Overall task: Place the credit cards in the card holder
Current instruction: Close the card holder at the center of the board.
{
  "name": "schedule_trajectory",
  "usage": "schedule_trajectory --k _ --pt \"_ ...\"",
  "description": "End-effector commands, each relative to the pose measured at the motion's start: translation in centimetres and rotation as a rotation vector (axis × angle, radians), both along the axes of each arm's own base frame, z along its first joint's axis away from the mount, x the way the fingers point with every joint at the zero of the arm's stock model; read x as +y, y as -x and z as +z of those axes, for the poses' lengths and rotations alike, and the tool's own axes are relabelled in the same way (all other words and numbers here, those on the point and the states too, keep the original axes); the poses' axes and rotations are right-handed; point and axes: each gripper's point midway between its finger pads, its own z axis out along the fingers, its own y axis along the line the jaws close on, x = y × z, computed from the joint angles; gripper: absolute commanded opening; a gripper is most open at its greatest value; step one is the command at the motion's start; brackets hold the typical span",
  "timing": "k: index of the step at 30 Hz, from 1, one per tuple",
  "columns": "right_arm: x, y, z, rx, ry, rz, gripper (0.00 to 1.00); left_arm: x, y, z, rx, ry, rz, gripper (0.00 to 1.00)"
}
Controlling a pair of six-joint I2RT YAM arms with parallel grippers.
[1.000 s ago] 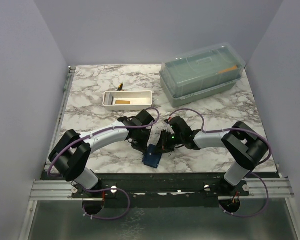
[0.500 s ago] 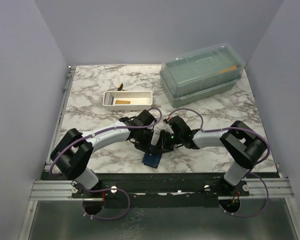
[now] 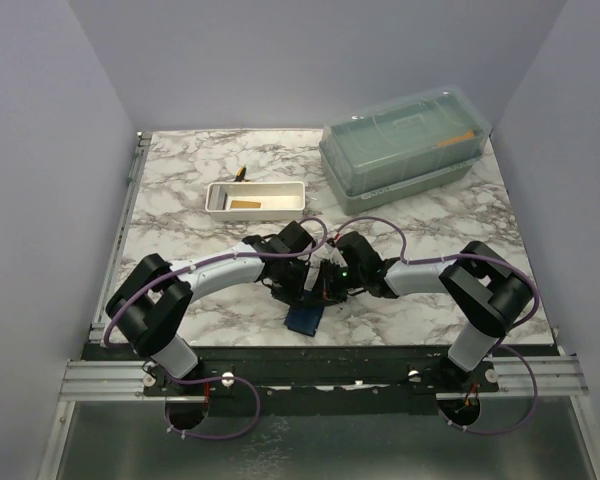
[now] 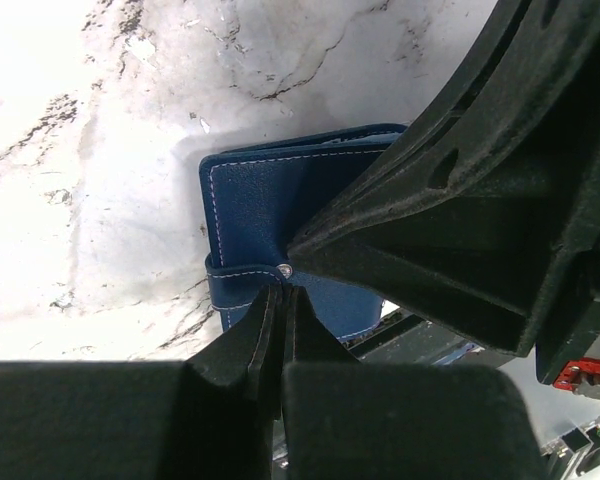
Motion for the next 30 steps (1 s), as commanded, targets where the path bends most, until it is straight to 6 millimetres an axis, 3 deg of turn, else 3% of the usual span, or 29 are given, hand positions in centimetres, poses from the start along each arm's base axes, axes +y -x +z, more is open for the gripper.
schedule_trajectory --k 1,10,22,30 --pt "-0.6 0.6 -1.8 0.022 0.065 0.012 0.05 -0.5 0.3 -0.8 0.005 -0.013 -0.027 0.00" --pt "-0.6 0.6 -1.9 0.028 0.065 0.013 0.04 -0.6 -0.2 -1.7 0.004 -0.060 0.040 0.00" --pt "-0.5 0.7 -2.0 0.031 0.062 0.018 0.04 -0.7 -1.3 1.3 -0.093 -0.011 0.113 0.00" --pt "-0.4 0.7 -1.9 0.032 0.059 0.021 0.04 -0.7 -1.1 0.6 -0.076 -0.024 0.103 0.00"
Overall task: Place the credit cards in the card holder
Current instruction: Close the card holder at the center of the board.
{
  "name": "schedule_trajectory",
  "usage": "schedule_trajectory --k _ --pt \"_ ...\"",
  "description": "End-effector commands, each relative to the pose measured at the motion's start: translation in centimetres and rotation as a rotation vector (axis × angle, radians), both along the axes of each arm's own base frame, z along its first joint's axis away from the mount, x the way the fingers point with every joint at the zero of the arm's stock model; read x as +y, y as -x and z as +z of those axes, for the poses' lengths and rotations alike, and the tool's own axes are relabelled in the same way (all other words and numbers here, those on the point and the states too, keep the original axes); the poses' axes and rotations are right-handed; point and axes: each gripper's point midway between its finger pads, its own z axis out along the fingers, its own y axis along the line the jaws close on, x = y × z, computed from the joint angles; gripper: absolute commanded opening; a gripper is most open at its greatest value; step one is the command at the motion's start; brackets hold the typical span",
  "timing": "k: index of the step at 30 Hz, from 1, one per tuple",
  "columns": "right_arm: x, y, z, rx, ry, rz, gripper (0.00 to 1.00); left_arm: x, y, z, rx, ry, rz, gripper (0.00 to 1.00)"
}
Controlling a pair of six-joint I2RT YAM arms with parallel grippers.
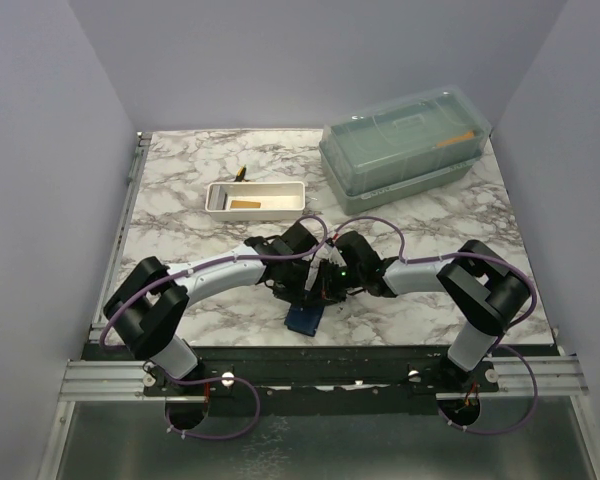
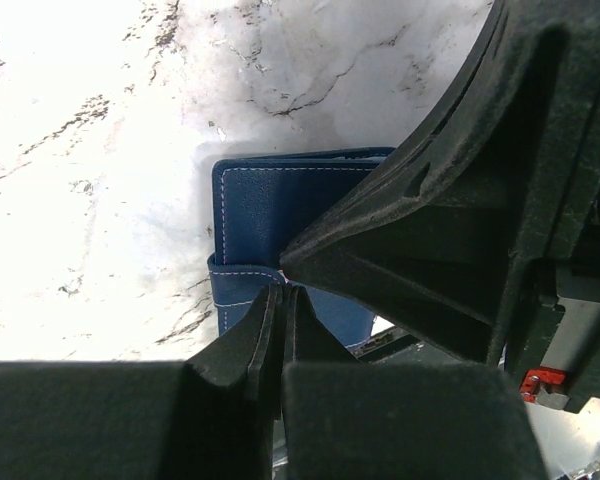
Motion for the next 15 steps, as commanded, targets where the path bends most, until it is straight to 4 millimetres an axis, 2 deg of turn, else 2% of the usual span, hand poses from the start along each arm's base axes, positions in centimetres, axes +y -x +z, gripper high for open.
schedule_trajectory --k 1,15 --pt "-0.7 0.7 -1.9 0.023 0.064 0.014 0.04 -0.5 -0.4 -0.1 -0.023 0.012 0.004 0.00" --pt "-0.8 0.6 -1.9 0.023 0.073 0.006 0.04 -0.7 0.8 -1.8 0.019 -0.035 -0.038 0.00"
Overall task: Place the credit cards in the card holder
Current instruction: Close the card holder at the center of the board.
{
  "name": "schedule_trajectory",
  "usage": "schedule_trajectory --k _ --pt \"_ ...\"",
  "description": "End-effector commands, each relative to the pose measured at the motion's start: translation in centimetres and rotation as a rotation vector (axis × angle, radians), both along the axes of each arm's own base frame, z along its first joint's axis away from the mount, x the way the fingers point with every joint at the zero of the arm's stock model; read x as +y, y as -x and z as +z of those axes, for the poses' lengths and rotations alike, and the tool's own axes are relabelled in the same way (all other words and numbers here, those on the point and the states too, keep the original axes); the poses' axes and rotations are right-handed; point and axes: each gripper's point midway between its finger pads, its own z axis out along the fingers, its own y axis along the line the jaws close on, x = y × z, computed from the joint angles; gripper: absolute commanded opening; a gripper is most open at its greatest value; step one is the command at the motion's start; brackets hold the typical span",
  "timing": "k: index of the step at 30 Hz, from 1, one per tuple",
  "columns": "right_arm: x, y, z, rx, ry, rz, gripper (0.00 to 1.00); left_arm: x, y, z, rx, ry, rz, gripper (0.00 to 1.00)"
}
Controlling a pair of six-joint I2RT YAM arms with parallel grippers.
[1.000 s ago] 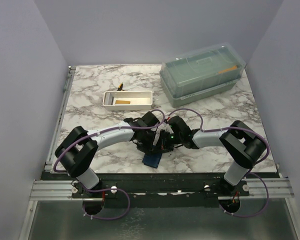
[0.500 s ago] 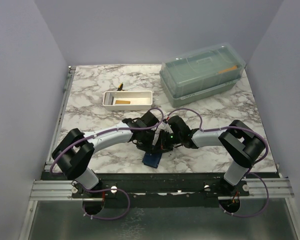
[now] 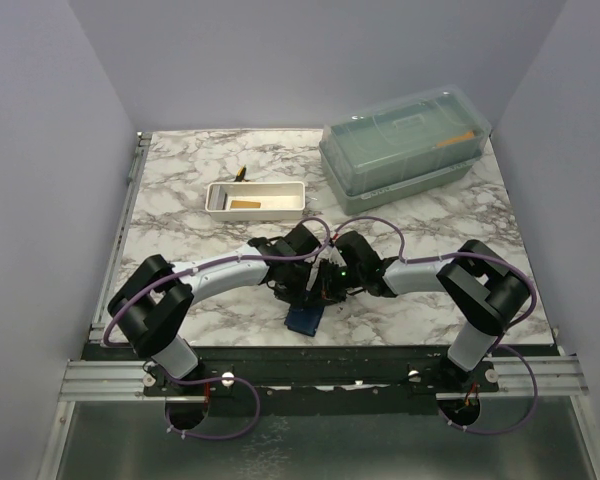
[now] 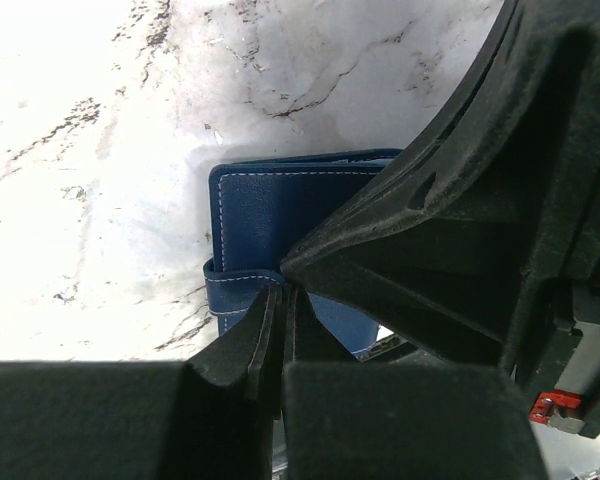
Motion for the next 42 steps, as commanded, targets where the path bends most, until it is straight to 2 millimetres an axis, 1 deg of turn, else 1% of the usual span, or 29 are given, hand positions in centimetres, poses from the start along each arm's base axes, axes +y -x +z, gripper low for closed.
schedule_trajectory --k 1,6,9,15,19,21,23,25,26,29,32,34,37,40,42 --pt "-0.8 0.6 -1.9 0.021 0.071 0.006 0.04 -0.5 0.5 -1.3 0.012 -0.022 -0.019 0.00" --pt "-1.0 0.4 -1.9 0.018 0.082 -0.015 0.04 -0.6 0.5 -2.0 0.012 -0.042 -0.022 0.00" --pt "-1.4 -0.1 -1.2 -0.009 0.098 -0.054 0.04 -0.7 1.0 -2.6 0.015 -0.059 -0.028 0.00" --pt "-2.2 -1.5 0.1 -0.045 0.155 -0.143 0.06 0.1 2.0 -4.7 0.017 -0.145 -0.012 0.00" --pt "-2.3 -2.2 0.4 -0.052 0.176 -0.168 0.07 0.2 2.3 -6.1 0.012 -0.191 -0.003 0.00" --pt "-2.9 -2.1 0.0 -0.042 0.220 -0.180 0.07 0.4 2.4 -6.7 0.006 -0.219 -0.001 0.00" --pt "-3.6 -2.4 0.0 -0.055 0.255 -0.204 0.07 0.7 2.6 -7.5 -0.004 -0.255 0.005 0.00" --pt "-5.0 -2.7 0.2 -0.070 0.312 -0.232 0.07 1.1 2.9 -8.4 0.004 -0.288 0.004 0.00" --pt "-5.9 -3.0 0.5 -0.082 0.345 -0.258 0.07 1.2 3.1 -8.8 0.003 -0.303 0.008 0.00" --pt "-9.7 -3.9 1.2 -0.109 0.447 -0.347 0.08 1.8 3.9 -10.1 -0.003 -0.360 0.013 0.00" --pt "-13.0 -4.3 2.3 -0.122 0.444 -0.419 0.09 2.0 4.9 -10.7 0.005 -0.382 0.022 0.00" --pt "-14.4 -4.3 3.2 -0.150 0.418 -0.451 0.10 2.1 5.1 -10.3 -0.020 -0.373 0.033 0.00" --pt "-14.9 -3.8 4.6 -0.187 0.381 -0.451 0.12 2.3 4.8 -9.6 -0.056 -0.357 0.058 0.00" --pt "-14.2 -3.2 4.9 -0.185 0.330 -0.417 0.12 2.3 4.5 -8.8 -0.119 -0.317 0.090 0.00" --pt "-13.5 -2.8 4.9 -0.176 0.285 -0.392 0.12 2.3 4.4 -8.7 -0.154 -0.274 0.109 0.00"
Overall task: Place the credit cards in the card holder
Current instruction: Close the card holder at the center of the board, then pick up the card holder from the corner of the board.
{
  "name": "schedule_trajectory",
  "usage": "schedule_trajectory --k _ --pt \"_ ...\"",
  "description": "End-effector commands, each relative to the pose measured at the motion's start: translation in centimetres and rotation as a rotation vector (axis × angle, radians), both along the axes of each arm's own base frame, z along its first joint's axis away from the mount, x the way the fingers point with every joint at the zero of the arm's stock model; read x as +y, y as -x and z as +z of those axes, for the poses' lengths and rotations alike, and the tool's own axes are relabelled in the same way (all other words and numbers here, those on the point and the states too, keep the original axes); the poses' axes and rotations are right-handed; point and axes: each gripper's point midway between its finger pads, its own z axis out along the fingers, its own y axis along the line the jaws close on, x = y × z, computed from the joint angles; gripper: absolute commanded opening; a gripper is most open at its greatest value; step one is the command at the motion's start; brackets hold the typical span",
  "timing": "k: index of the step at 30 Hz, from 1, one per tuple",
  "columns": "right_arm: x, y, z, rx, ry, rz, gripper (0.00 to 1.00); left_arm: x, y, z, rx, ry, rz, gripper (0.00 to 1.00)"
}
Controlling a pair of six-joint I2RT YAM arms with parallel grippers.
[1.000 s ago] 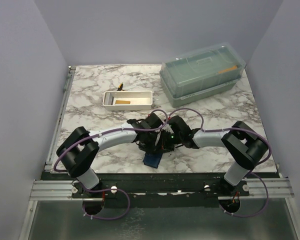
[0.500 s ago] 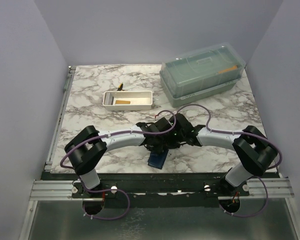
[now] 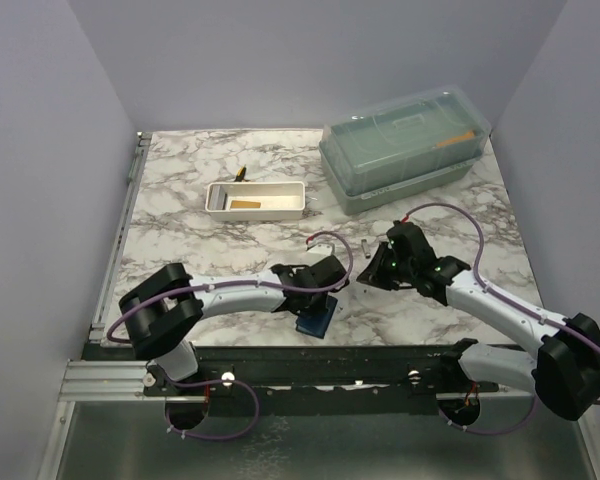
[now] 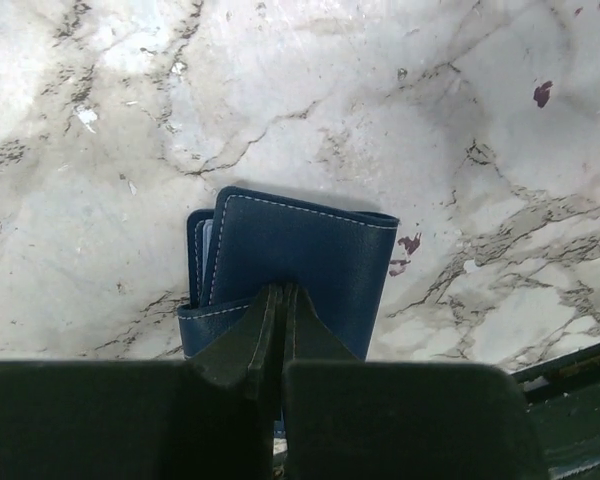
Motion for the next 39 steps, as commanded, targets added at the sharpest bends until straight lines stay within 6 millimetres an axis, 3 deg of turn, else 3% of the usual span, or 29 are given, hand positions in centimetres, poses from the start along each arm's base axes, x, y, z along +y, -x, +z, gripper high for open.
schedule_trajectory --k 1,10,18,23,27,29,30,31,33,35,39 --pt "0.5 2.0 -1.5 0.049 -0.030 0.076 0.12 5.8 4.0 -6.6 0.072 -0.145 0.057 0.00" --pt "1.5 2.3 -1.3 0.053 -0.087 0.105 0.11 8.4 4.2 -8.1 -0.139 -0.120 0.164 0.00" --pt "1.8 2.1 -0.9 0.048 -0.098 0.108 0.11 10.7 7.3 -11.6 -0.226 -0.198 0.203 0.00" --pt "2.2 2.3 -1.0 0.045 -0.121 0.124 0.11 12.3 7.9 -11.9 -0.236 -0.162 0.285 0.00" --pt "2.2 2.4 -1.1 0.047 -0.125 0.127 0.11 11.4 8.0 -11.7 -0.227 -0.112 0.246 0.00" --pt "2.2 2.5 -1.2 0.048 -0.124 0.140 0.11 10.3 8.0 -10.8 -0.226 -0.104 0.204 0.00" --pt "2.2 2.6 -1.2 0.051 -0.121 0.145 0.12 9.7 7.9 -9.9 -0.230 -0.097 0.201 0.04" --pt "2.3 2.7 -1.3 0.056 -0.117 0.152 0.13 8.6 7.7 -8.8 -0.235 -0.075 0.196 0.14" --pt "2.2 2.9 -1.5 0.063 -0.107 0.166 0.18 5.7 7.2 -5.5 -0.260 0.004 0.144 0.38" --pt "2.0 3.4 -2.0 0.070 -0.106 0.181 0.33 3.9 6.1 -1.6 -0.288 0.070 0.109 0.53" --pt "2.3 4.7 -2.7 0.096 -0.130 0.217 0.52 2.2 3.0 6.4 -0.296 0.269 0.115 0.64"
